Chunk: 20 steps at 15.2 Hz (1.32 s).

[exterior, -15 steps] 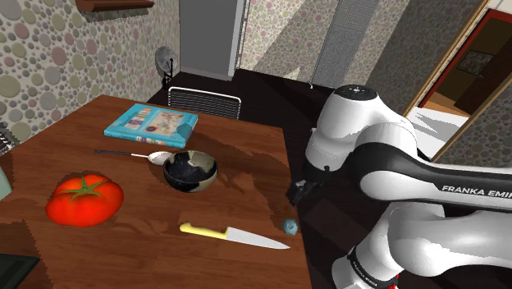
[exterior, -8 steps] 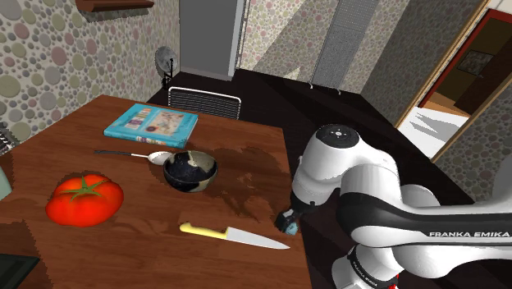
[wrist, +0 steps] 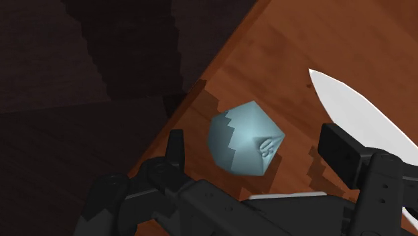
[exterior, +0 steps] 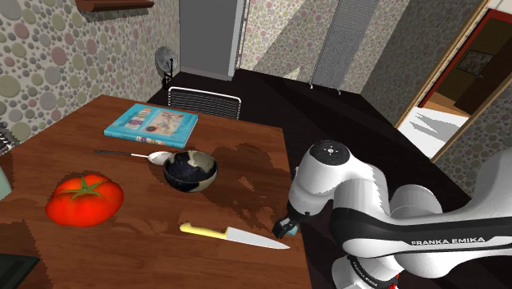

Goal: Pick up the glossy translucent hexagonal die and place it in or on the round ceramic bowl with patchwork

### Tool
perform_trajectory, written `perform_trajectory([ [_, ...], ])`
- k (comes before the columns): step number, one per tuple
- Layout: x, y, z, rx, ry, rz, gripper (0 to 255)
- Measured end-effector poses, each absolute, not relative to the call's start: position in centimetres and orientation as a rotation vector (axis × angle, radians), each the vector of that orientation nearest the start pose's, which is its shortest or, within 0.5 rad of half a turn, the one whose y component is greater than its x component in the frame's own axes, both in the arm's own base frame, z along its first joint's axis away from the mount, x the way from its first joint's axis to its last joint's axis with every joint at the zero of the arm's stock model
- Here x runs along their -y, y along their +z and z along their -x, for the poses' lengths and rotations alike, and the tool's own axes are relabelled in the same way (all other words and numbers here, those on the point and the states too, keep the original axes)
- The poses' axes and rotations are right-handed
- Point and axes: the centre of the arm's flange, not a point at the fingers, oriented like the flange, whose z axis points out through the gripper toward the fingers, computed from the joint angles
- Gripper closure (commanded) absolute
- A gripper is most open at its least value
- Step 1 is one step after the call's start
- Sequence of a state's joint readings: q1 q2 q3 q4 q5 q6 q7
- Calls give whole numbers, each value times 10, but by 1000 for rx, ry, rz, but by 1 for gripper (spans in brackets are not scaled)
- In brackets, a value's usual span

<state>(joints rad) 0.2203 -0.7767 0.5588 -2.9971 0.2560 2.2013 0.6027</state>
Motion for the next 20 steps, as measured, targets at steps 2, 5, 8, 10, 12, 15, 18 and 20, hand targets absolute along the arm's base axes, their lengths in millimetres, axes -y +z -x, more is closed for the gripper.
perform_trajectory([
  [2,-169,316,-223,-234,-84,3318,0],
  [5,-168,315,-223,-234,-84,3318,0],
  [8,-168,315,-223,-234,-84,3318,255],
  [10,-168,315,-223,-234,-84,3319,255],
  [12,-168,315,-223,-234,-83,3319,255],
  [15,-168,315,-223,-234,-83,3319,255],
  [18,-168,322,-223,-234,-84,3318,255],
  [20,-168,331,-223,-234,-85,3318,255],
])
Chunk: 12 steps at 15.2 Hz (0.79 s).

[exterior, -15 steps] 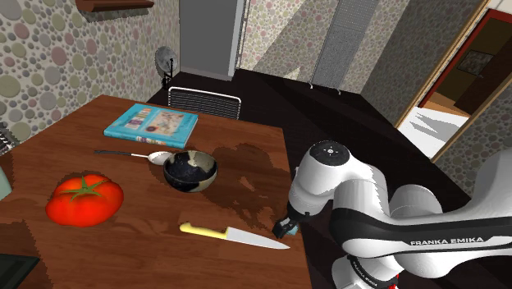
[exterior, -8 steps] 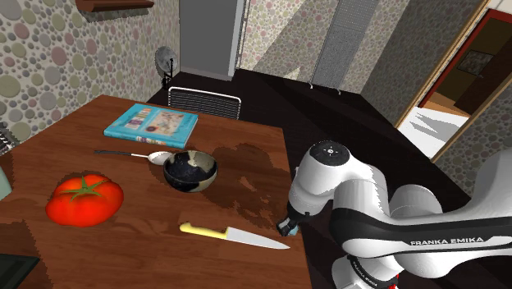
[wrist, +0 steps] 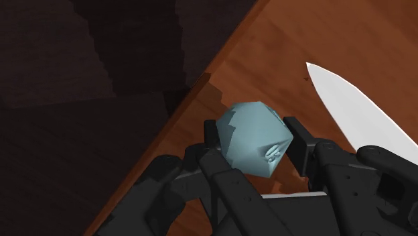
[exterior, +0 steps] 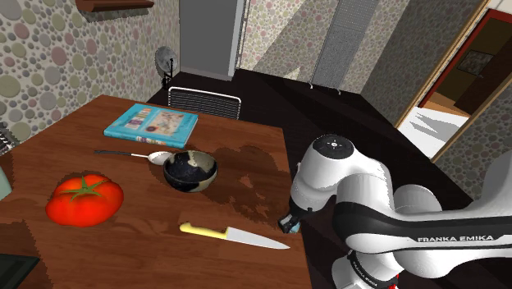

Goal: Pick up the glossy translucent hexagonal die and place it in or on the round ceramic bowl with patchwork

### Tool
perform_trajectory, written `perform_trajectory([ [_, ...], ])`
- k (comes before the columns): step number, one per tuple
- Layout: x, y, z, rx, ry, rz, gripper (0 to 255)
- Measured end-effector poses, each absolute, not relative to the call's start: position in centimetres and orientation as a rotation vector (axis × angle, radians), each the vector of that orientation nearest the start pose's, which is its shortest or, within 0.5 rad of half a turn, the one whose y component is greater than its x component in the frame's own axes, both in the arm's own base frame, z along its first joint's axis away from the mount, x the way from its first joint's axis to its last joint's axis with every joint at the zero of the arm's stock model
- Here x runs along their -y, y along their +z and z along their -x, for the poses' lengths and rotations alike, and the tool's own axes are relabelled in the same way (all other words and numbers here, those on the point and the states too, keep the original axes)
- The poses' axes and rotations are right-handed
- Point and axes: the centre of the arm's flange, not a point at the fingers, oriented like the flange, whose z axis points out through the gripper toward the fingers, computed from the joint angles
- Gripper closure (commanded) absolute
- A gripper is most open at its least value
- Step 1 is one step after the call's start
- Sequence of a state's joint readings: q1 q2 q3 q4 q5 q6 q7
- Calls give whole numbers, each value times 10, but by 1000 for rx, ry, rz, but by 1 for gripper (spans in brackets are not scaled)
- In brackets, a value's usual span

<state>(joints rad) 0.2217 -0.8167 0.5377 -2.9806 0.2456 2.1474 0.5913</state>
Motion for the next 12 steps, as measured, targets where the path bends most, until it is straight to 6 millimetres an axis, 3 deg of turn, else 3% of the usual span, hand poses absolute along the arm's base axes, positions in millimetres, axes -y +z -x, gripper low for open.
perform_trajectory([
  [12,-168,393,-222,-233,-85,3318,255],
])
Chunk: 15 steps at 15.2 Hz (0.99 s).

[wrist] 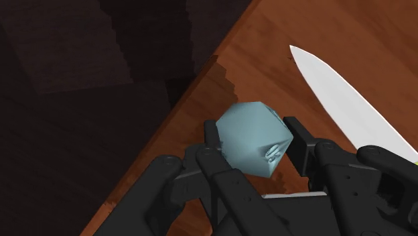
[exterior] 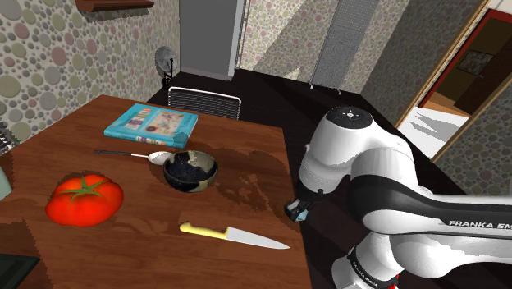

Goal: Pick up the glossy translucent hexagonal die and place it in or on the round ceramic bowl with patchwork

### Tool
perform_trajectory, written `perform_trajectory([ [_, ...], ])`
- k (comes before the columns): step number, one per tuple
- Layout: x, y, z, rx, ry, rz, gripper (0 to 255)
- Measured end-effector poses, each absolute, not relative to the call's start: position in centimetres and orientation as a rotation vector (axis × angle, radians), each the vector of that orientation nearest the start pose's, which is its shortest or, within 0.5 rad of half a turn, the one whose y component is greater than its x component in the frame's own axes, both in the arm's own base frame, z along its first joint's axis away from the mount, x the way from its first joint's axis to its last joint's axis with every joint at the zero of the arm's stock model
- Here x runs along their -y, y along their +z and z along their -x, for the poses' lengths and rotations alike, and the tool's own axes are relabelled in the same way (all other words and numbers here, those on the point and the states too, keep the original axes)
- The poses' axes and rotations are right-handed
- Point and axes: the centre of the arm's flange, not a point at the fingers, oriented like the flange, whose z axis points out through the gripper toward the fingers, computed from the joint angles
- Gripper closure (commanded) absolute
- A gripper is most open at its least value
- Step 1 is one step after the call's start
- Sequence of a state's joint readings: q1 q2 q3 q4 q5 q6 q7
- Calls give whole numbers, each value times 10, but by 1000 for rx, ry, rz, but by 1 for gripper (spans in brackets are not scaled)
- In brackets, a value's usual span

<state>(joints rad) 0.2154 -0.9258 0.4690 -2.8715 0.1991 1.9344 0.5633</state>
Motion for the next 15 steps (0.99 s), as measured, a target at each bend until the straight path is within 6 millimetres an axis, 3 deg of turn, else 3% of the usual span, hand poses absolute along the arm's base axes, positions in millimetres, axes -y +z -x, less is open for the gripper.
perform_trajectory([
  [15,-169,474,-223,-234,-84,3318,255],
])
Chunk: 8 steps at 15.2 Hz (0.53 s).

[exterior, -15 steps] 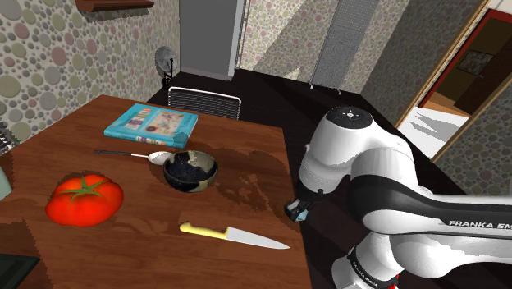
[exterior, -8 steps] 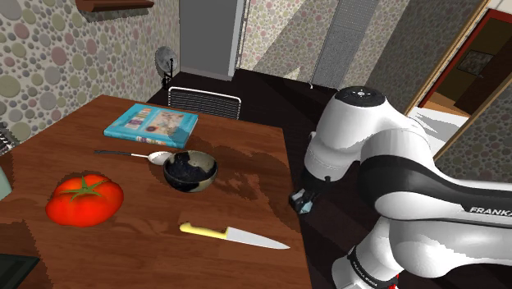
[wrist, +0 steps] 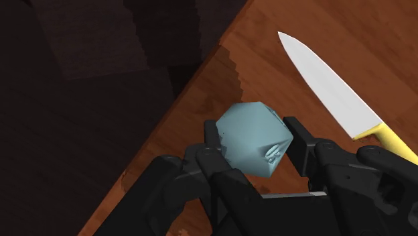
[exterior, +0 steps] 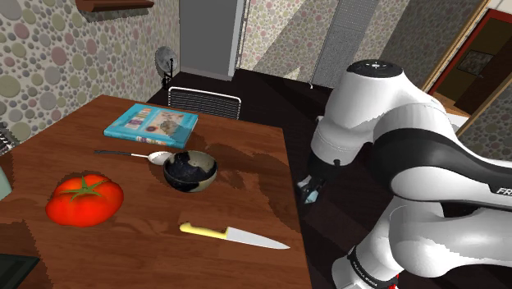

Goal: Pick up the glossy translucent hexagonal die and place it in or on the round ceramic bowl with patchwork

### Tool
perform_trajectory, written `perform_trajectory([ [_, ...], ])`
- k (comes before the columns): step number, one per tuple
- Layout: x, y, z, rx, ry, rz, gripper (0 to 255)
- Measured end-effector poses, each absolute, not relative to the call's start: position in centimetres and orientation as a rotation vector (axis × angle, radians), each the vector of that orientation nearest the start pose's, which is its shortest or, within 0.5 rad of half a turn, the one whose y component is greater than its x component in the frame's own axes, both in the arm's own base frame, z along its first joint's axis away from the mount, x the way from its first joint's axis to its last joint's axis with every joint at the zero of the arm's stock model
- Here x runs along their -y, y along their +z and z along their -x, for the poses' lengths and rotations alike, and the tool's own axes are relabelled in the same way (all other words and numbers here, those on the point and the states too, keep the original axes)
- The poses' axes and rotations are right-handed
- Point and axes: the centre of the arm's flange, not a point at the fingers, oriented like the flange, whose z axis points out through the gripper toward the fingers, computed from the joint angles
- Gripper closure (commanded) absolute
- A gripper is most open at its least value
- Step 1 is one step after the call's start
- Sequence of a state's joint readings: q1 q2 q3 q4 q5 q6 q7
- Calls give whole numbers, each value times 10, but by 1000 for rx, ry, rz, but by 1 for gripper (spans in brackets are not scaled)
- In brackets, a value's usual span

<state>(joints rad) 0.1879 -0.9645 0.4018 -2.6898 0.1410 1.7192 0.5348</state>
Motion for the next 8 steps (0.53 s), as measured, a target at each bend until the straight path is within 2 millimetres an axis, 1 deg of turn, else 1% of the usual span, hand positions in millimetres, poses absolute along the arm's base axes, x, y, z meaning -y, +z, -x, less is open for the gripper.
perform_trajectory([
  [2,-168,482,-223,-234,-84,3318,255],
  [3,-170,484,-228,-234,-84,3318,255],
  [5,-178,487,-247,-235,-84,3319,255],
  [6,-184,489,-259,-235,-85,3319,255],
  [8,-195,487,-283,-235,-84,3319,255],
])
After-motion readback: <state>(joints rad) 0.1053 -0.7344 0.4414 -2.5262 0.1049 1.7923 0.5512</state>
